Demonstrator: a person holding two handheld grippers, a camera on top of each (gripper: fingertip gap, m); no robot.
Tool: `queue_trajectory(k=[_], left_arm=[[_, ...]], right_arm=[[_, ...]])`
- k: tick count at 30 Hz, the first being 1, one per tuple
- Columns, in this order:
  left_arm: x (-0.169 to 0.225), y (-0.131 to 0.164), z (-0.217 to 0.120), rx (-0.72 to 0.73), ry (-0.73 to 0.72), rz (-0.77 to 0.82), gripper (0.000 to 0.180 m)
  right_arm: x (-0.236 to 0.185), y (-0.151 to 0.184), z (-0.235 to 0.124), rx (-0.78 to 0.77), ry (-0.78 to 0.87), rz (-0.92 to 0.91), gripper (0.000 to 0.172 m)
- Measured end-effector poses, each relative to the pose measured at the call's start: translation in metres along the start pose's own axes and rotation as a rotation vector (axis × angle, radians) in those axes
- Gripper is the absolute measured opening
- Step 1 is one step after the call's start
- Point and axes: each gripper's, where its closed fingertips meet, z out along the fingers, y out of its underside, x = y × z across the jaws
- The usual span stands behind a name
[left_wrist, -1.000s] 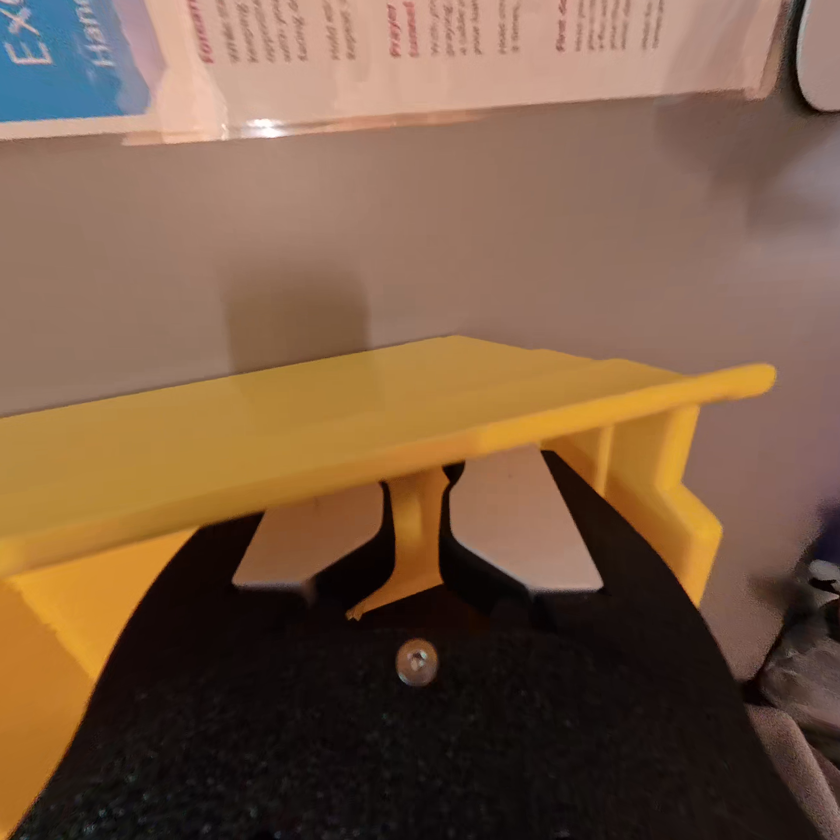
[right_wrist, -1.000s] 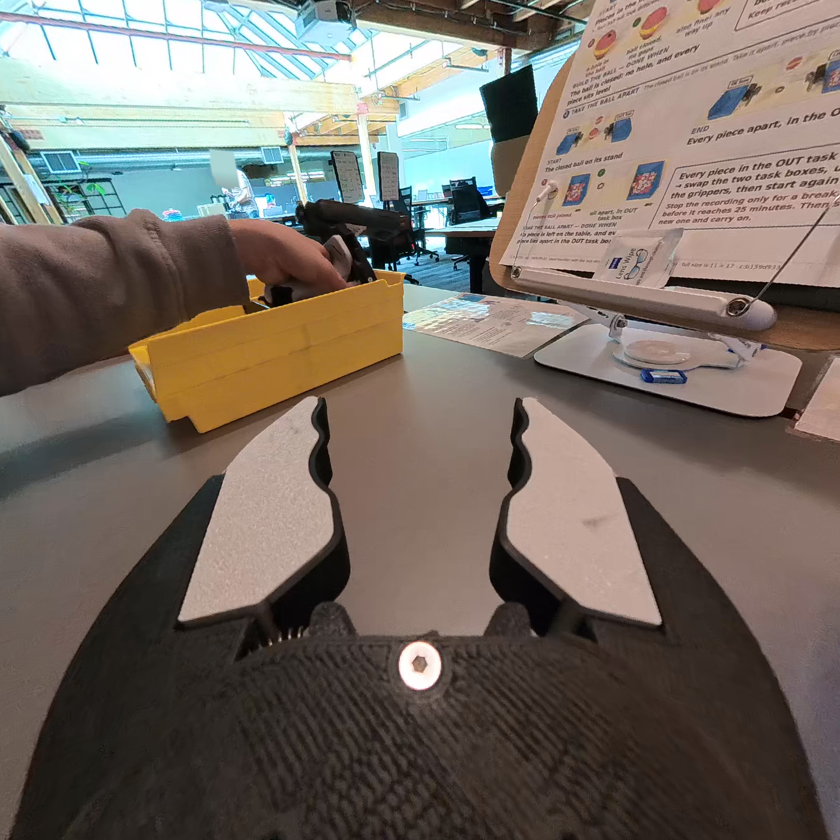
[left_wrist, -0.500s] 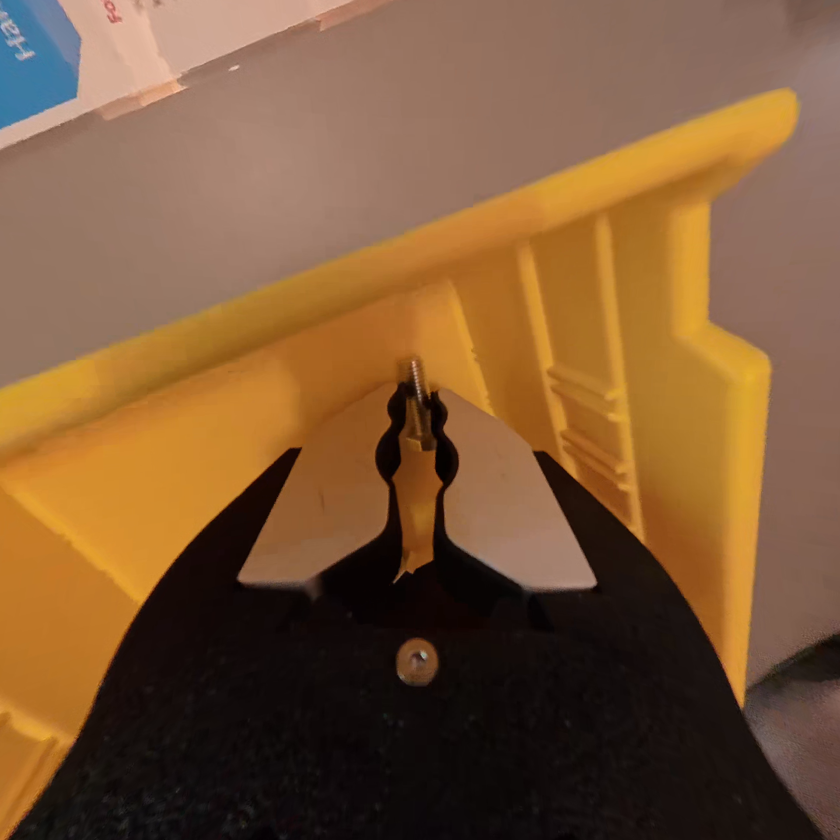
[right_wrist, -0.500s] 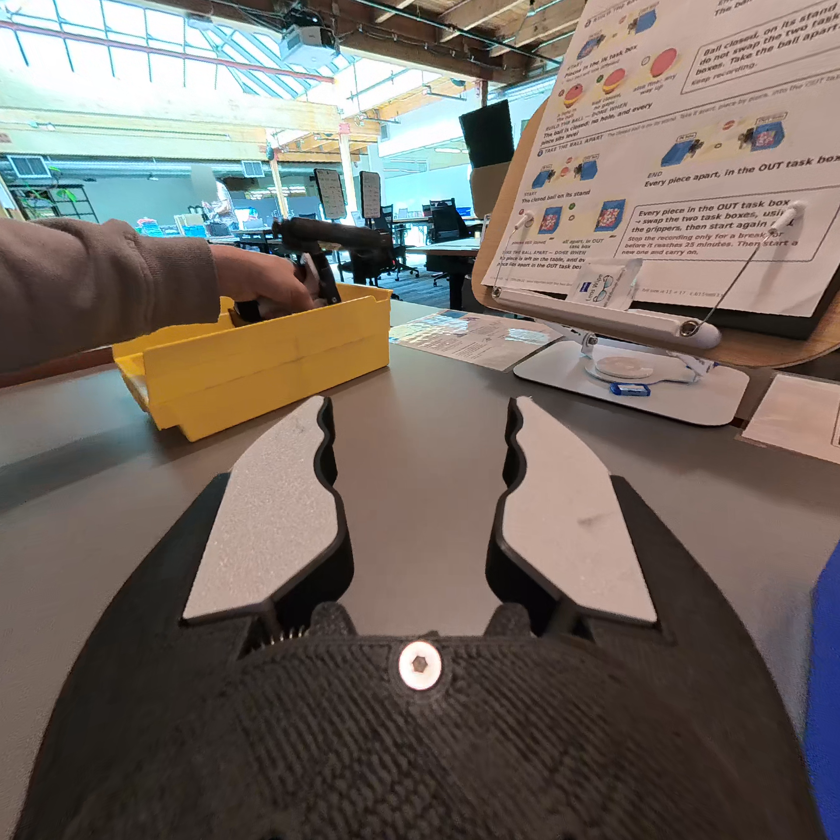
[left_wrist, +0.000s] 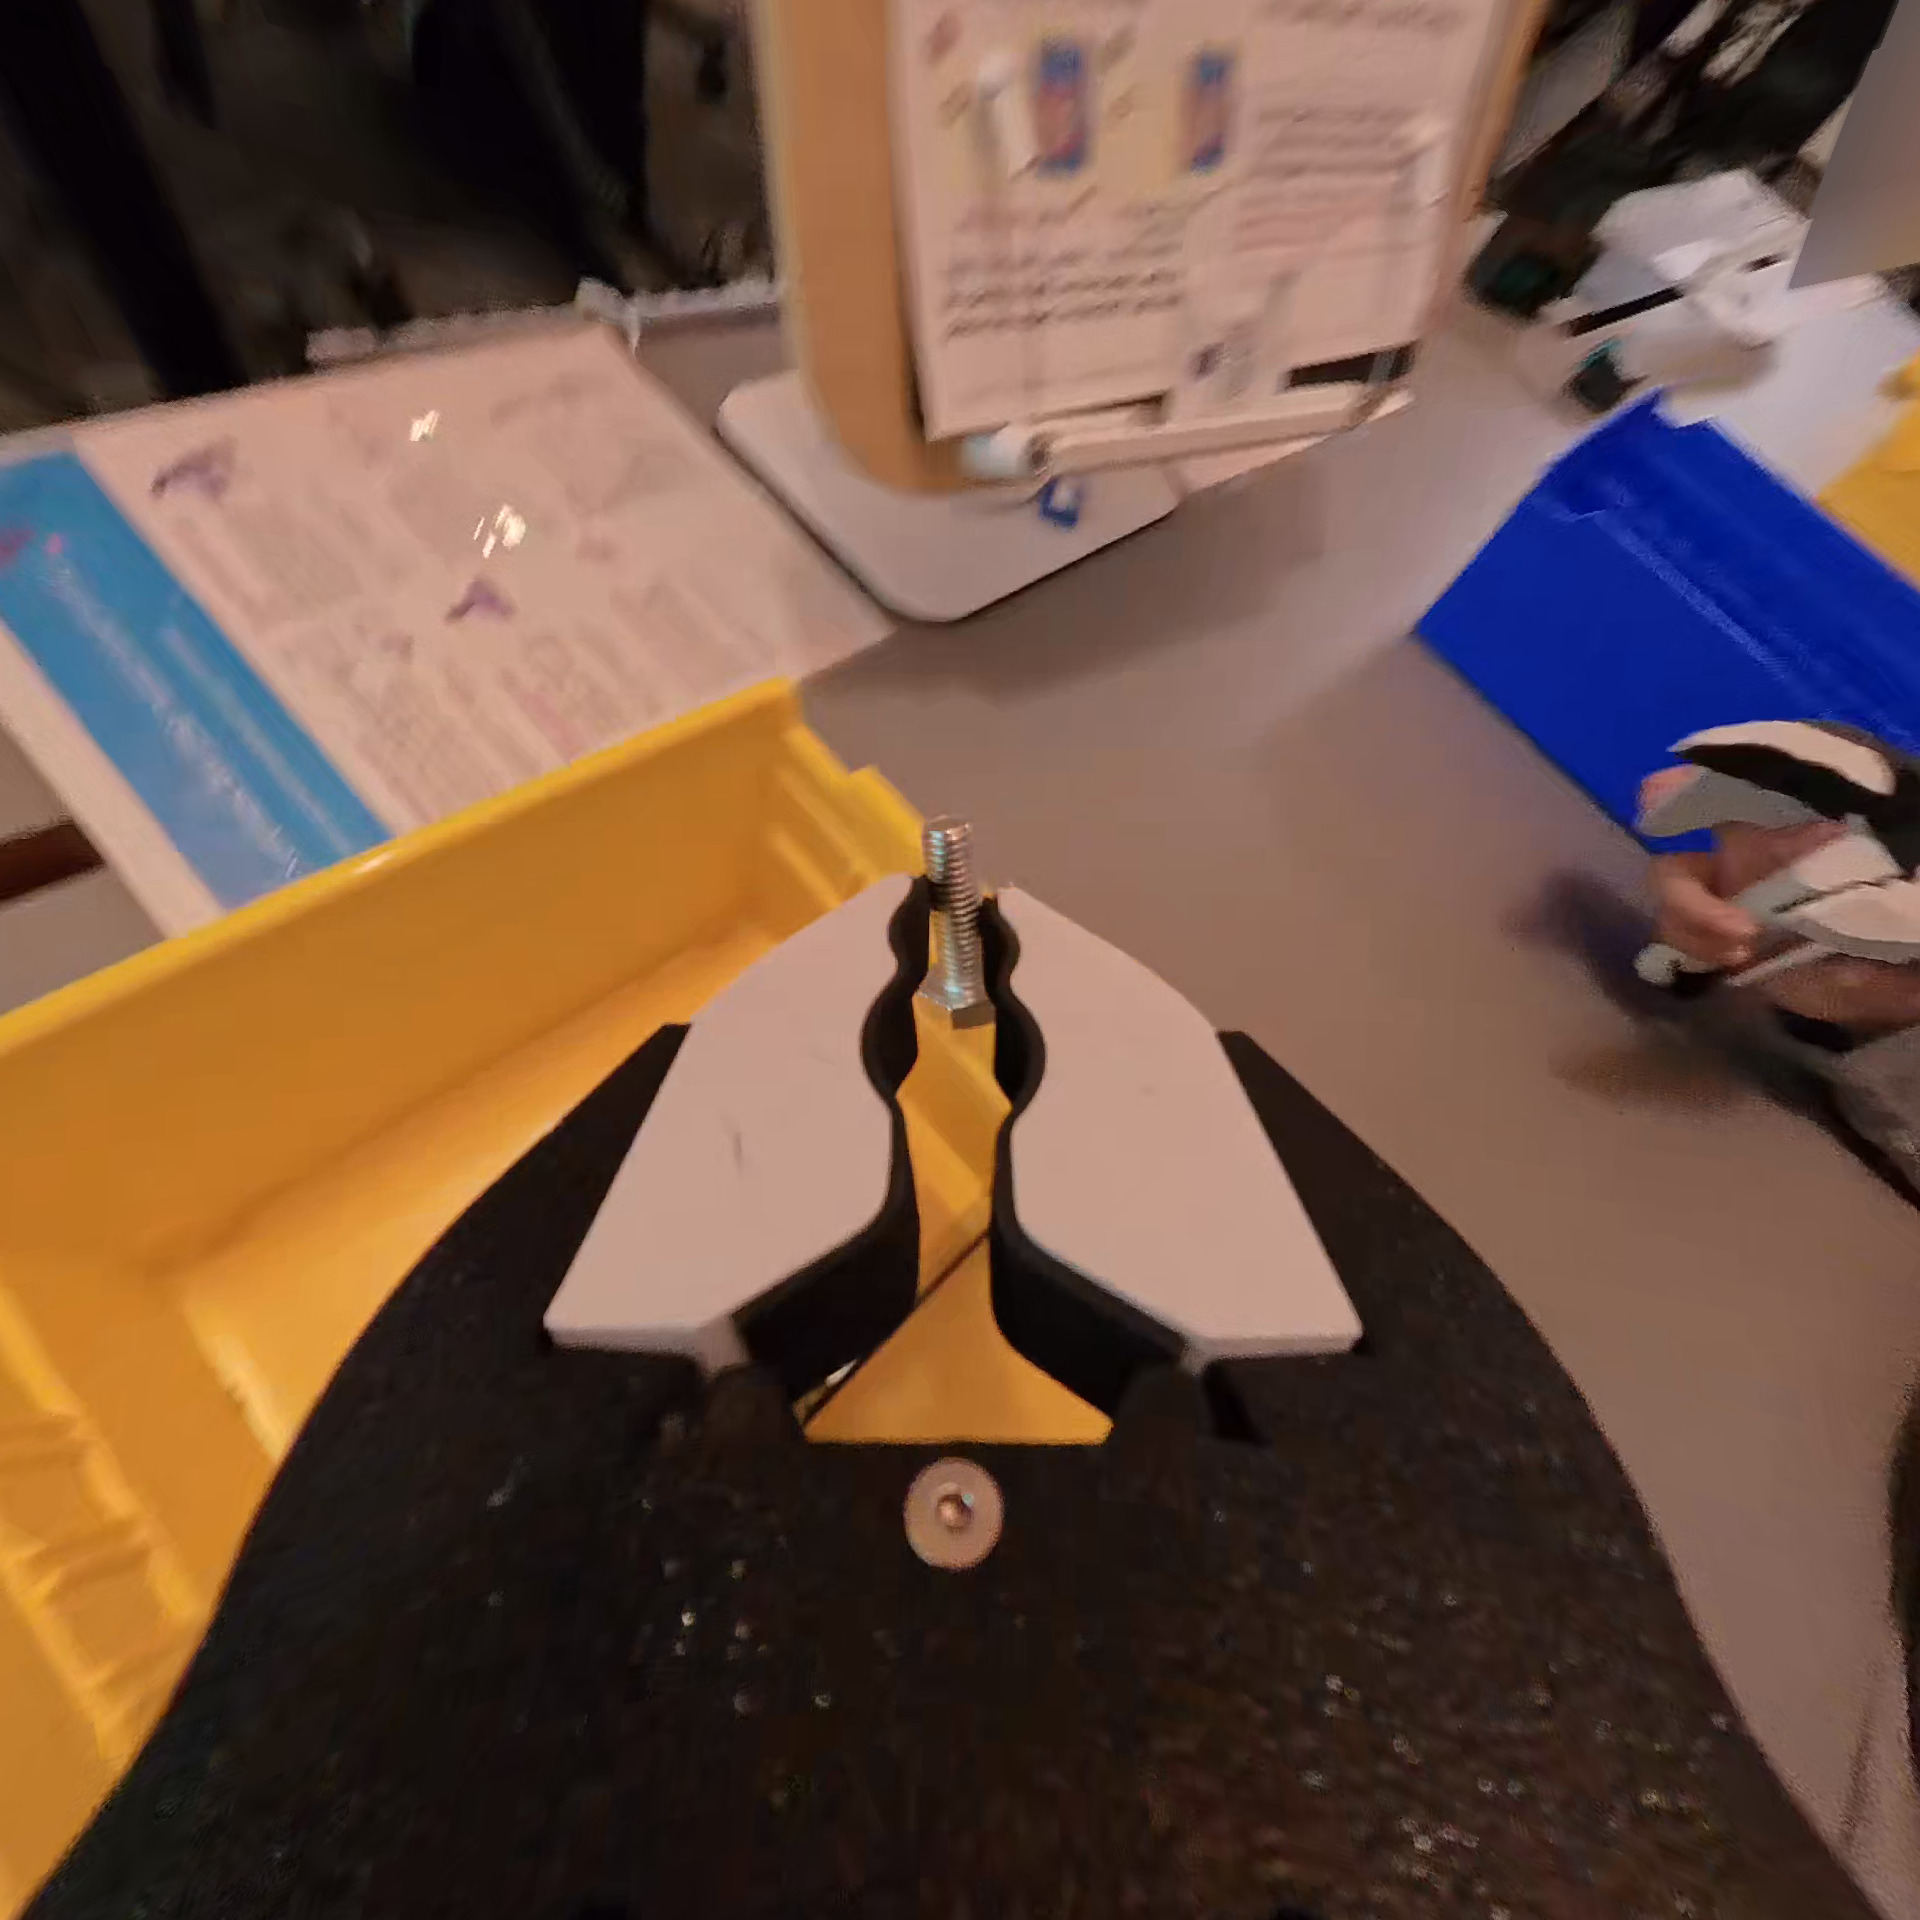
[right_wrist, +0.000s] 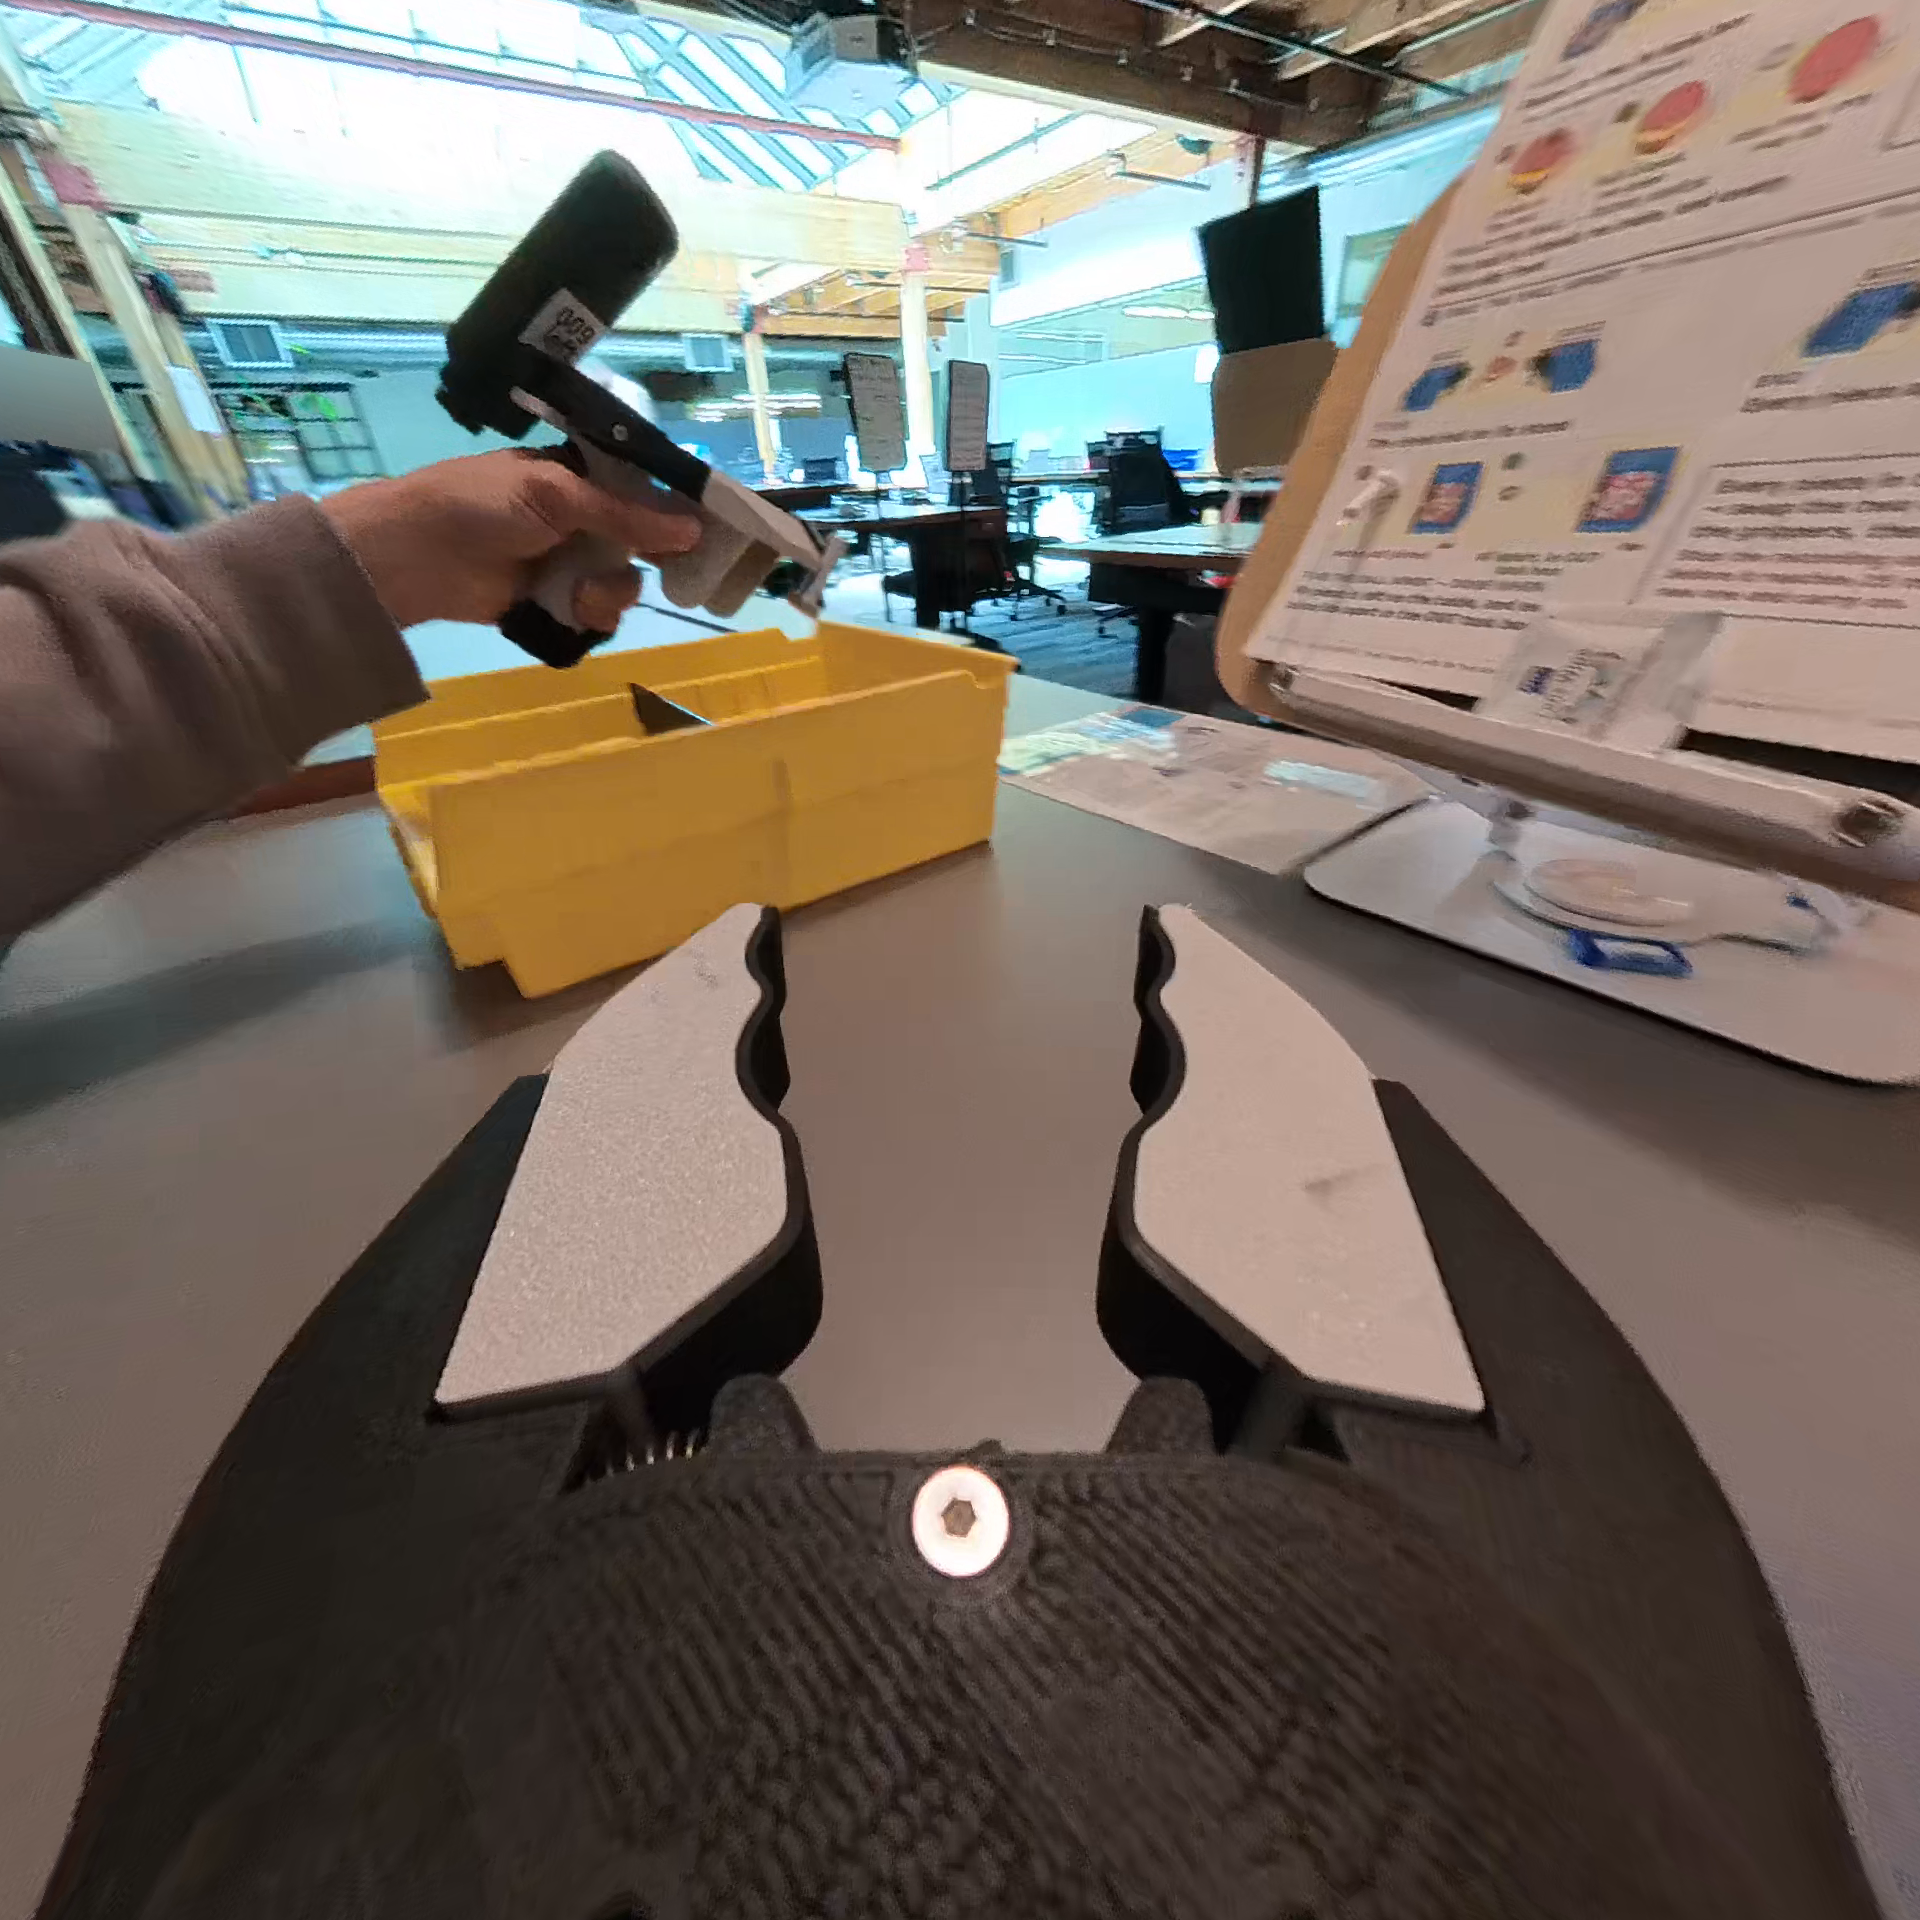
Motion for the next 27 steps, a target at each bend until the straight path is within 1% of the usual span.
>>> queue_trajectory(k=[1,4,7,9,10,11,13,14,16,17,19,22,23,26,27], left_arm=[[0.014,-0.004,-0.002,0.038,0.03,0.04,0.008],[0.065,-0.02,-0.003,0.179,0.16,0.127,0.008],[0.118,-0.038,0.0,0.331,0.341,0.133,0.009],[0.146,-0.045,0.003,0.392,0.44,0.173,0.009],[0.156,-0.048,0.005,0.41,0.458,0.204,0.009],[0.163,-0.049,0.008,0.418,0.47,0.243,0.008],[0.172,-0.046,0.015,0.373,0.48,0.31,0.009],[0.175,-0.044,0.017,0.348,0.474,0.349,0.009],[0.182,-0.046,0.017,0.364,0.494,0.421,0.009],[0.185,-0.047,0.018,0.368,0.511,0.434,0.009],[0.187,-0.047,0.023,0.357,0.538,0.427,0.009],[0.191,-0.048,0.024,0.382,0.572,0.413,0.009],[0.191,-0.049,0.025,0.383,0.575,0.407,0.009],[0.192,-0.046,0.027,0.376,0.582,0.409,0.009],[0.193,-0.046,0.027,0.379,0.591,0.41,0.008]], right_arm=[[-0.008,-0.006,0.009,0.005,-0.032,0.004,0.064],[-0.026,-0.028,0.045,0.007,-0.104,0.006,0.061],[-0.037,-0.051,0.084,0.023,-0.18,0.022,0.056],[-0.045,-0.068,0.102,0.039,-0.244,0.021,0.056],[-0.046,-0.077,0.107,0.058,-0.264,0.03,0.052],[-0.049,-0.086,0.109,0.076,-0.3,0.05,0.045],[-0.057,-0.099,0.109,0.123,-0.394,0.097,0.032],[-0.057,-0.101,0.111,0.125,-0.405,0.106,0.029],[-0.058,-0.09,0.114,0.058,-0.418,0.044,0.03],[-0.056,-0.089,0.114,0.056,-0.4,0.006,0.031],[-0.052,-0.092,0.112,0.085,-0.375,-0.009,0.026],[-0.045,-0.09,0.113,0.079,-0.333,-0.015,0.027],[-0.042,-0.088,0.113,0.074,-0.32,-0.022,0.025],[-0.047,-0.09,0.112,0.095,-0.344,-0.03,0.015],[-0.047,-0.09,0.112,0.098,-0.342,-0.038,0.014]])
